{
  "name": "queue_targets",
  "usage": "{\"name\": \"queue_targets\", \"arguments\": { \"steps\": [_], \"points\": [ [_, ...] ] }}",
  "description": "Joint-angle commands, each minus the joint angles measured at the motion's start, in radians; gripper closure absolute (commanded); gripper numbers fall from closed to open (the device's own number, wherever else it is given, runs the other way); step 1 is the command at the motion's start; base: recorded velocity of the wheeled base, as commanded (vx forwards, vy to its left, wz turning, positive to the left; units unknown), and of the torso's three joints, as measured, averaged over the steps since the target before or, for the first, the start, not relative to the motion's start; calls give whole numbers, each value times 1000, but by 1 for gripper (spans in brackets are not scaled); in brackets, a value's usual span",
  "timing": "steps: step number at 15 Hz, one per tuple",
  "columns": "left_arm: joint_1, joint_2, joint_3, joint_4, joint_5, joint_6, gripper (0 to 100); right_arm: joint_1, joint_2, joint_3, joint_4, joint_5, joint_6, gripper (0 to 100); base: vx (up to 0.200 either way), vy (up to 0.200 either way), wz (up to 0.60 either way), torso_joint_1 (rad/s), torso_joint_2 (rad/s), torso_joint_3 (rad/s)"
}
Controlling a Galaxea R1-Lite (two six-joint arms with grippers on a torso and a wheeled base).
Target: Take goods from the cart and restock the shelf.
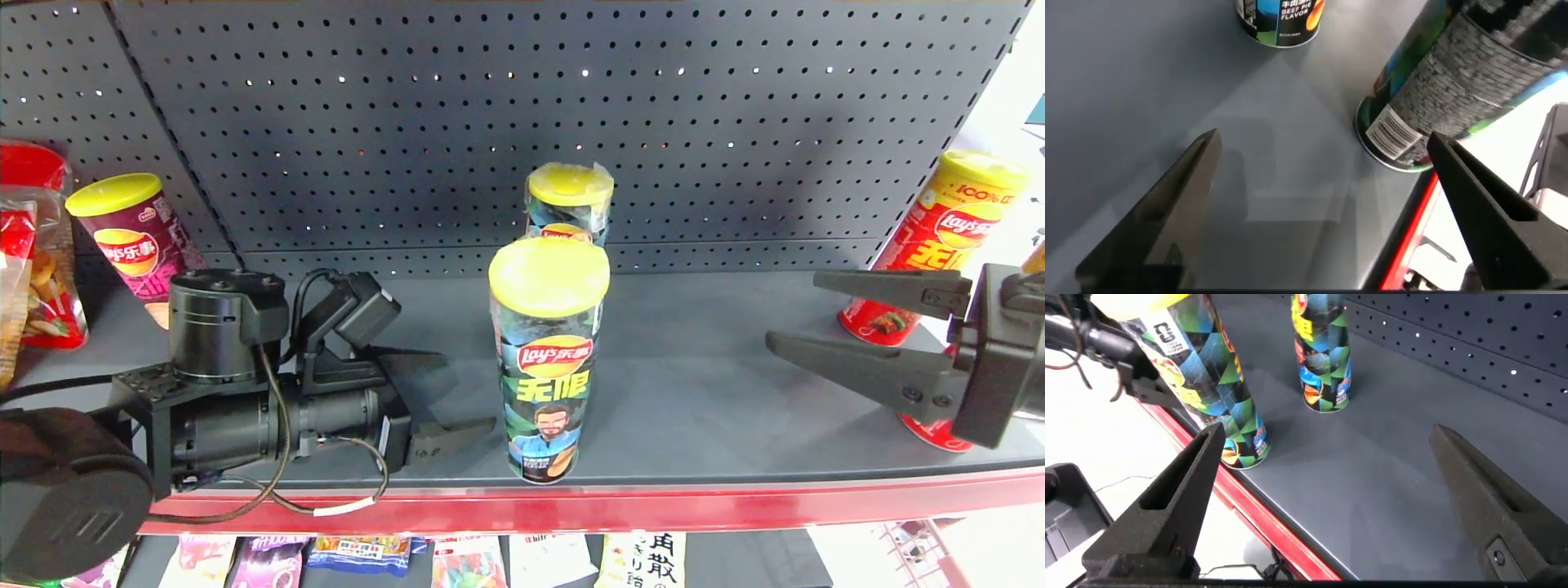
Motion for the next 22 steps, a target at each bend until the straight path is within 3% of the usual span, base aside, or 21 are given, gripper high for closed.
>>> {"name": "queue_targets", "arguments": {
  "steps": [1, 8, 12, 16, 17, 19, 20, 21, 22],
  "points": [
    [-8, 29, -25, -1, 0, 0, 0, 0, 0, -5, 0, 1, 0, 0, 0, 0, 0, 0, 0, 0],
    [-24, 58, -51, -1, 5, 0, 0, -13, 3, -7, 0, 1, 0, 0, 0, 0, 0, 0, 0, 0],
    [-11, -22, 0, 1, 19, -3, 0, -13, -4, 32, 0, -1, -3, 0, 0, 0, 0, 0, 0, 0],
    [49, -235, 107, 8, 193, -2, 0, -7, -167, 205, 0, 1, -11, 0, 0, 0, 0, 0, 0, 0],
    [79, -341, 181, 16, 282, -2, 0, -14, -251, 277, 3, -19, -20, 0, 0, 0, 0, 0, 0, 0],
    [111, -476, 225, 102, 359, -3, 0, -30, -337, 337, 3, -107, -30, 0, 0, 0, 0, 0, 0, 0],
    [191, -568, 233, 226, 385, -18, 0, -88, -388, 357, 3, -183, -23, 0, 0, 0, 0, 0, 0, 0],
    [260, -600, 247, 246, 399, -25, 0, -161, -405, 360, 3, -205, -22, 0, 0, 0, 0, 0, 0, 0],
    [292, -646, 265, 251, 417, -20, 0, -238, -432, 364, 3, -197, -22, 0, 0, 0, 0, 0, 0, 0]
  ]
}}
